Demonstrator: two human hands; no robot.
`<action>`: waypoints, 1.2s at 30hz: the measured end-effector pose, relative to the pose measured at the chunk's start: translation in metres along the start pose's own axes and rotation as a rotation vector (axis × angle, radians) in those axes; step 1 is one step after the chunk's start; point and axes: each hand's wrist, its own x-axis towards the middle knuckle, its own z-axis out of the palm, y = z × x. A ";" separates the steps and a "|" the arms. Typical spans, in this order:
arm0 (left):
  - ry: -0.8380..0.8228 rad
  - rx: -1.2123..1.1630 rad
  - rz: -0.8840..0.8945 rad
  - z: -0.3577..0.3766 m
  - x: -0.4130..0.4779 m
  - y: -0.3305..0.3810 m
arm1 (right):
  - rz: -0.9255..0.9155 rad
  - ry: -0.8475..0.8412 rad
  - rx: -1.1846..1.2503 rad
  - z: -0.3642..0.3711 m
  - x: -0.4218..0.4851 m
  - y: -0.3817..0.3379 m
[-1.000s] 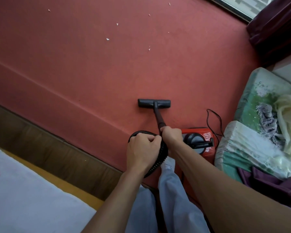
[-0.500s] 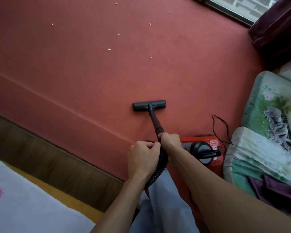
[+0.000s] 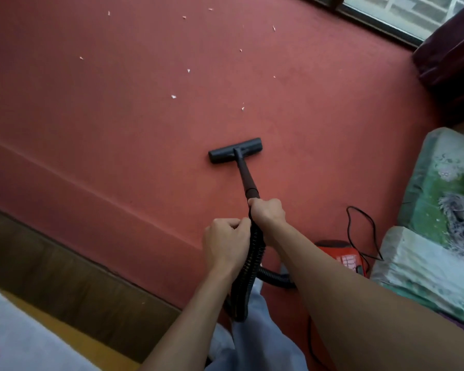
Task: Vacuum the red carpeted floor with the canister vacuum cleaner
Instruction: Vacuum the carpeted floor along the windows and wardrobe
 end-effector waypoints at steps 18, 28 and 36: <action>-0.136 0.043 -0.034 -0.017 0.048 0.068 | 0.174 -0.055 0.239 -0.016 0.025 -0.072; -0.149 -0.013 -0.045 -0.034 0.133 0.099 | 0.093 0.022 0.169 0.013 0.069 -0.156; -0.136 0.031 -0.037 -0.033 0.162 0.142 | 0.002 0.012 0.154 0.009 0.096 -0.202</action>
